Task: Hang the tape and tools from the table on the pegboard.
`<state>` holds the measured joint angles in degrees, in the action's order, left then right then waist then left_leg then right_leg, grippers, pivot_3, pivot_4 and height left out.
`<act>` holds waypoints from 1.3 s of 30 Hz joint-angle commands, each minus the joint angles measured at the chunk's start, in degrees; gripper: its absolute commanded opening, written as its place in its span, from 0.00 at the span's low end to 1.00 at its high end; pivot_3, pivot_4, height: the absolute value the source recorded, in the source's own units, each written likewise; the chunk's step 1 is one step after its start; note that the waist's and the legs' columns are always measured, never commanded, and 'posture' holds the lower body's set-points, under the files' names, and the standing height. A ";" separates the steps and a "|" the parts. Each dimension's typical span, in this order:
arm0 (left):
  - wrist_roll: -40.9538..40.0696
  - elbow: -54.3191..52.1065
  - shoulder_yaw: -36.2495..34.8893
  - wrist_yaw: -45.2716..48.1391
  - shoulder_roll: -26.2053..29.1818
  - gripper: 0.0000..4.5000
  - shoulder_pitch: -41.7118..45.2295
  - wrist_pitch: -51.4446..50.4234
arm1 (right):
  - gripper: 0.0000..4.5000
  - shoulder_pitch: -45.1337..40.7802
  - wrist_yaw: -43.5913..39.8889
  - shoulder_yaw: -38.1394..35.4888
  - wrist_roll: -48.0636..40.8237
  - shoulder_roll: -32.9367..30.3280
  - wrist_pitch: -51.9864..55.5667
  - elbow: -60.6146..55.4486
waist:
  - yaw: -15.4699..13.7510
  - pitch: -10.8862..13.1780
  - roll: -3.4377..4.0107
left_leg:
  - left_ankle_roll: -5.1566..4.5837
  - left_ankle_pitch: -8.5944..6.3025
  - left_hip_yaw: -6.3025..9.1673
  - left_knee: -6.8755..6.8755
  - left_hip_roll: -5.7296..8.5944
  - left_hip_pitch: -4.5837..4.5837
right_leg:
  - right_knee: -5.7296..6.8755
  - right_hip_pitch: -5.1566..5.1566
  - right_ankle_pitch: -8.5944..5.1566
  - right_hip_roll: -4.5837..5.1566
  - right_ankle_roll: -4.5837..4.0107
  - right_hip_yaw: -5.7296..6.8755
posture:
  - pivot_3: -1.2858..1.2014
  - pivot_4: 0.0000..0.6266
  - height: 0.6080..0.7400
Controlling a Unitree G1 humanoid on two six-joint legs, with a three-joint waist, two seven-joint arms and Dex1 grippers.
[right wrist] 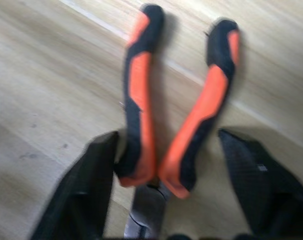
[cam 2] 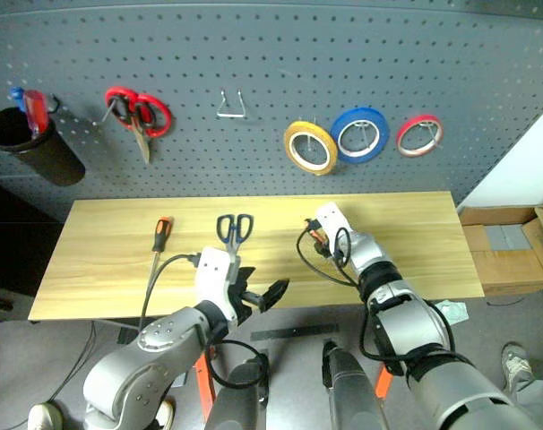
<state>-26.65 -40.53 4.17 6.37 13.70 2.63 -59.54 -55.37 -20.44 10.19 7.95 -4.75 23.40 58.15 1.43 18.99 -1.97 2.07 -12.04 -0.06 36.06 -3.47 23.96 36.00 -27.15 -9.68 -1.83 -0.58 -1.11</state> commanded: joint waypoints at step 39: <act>16.98 -3.39 -8.20 -7.94 -0.32 1.00 14.79 13.08 | 0.40 -10.74 8.29 -7.08 -9.08 10.65 -39.22 -21.21 | -1.92 -0.01 -0.09 | 0.18 -0.02 0.12 0.01 -0.08 0.79 | -0.04 -0.55 0.03 -0.14 0.14 0.04 | 0.57 0.52 1.00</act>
<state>-10.08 -43.32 -3.55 -2.33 13.18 17.27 -48.15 -63.77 -14.17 4.72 -1.23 5.37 -9.84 33.99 -0.49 18.98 -2.06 2.26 -12.07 0.05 36.06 -3.53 24.77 35.93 -27.71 -9.65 -1.94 -0.44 -1.07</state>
